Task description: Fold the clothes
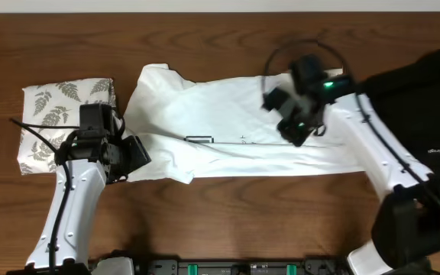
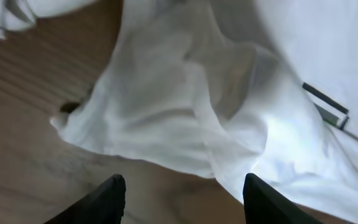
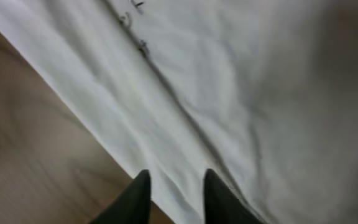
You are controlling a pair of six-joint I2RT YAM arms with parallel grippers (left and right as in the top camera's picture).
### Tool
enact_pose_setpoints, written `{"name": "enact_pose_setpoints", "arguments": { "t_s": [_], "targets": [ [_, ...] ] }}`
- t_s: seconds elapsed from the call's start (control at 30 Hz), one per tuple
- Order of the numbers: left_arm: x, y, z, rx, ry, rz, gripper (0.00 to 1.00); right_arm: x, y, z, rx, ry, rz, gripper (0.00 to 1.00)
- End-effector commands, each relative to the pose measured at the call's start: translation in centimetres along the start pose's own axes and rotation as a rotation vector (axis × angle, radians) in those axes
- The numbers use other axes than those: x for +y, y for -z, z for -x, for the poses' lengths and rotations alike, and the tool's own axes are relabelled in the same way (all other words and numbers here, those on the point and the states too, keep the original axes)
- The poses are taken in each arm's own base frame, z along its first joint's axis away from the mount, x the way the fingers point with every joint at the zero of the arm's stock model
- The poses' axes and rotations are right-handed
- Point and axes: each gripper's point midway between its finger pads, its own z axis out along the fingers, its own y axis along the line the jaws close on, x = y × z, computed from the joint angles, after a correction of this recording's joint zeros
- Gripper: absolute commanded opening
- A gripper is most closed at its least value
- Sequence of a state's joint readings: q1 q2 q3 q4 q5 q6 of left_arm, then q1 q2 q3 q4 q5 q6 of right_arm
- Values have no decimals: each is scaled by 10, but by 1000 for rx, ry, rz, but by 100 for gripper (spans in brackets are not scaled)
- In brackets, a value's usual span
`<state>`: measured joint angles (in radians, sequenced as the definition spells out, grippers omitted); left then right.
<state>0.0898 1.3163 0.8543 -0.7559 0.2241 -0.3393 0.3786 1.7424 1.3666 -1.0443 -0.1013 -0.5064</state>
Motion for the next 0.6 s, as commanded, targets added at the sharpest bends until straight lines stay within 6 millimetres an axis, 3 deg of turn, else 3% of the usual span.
{"name": "enact_pose_setpoints", "arguments": {
  "t_s": [0.0,0.27,0.57],
  "targets": [
    [-14,1,-6,31,-11,-80,61,15,-16,-6,83,63,-47,22],
    [-39,-15,-25,68,-116,-116,51,73,-25,2,105,129,11,22],
    [-83,-46,-40,91,-285,-151,50,102,-52,1,72,109,69,23]
  ]
}}
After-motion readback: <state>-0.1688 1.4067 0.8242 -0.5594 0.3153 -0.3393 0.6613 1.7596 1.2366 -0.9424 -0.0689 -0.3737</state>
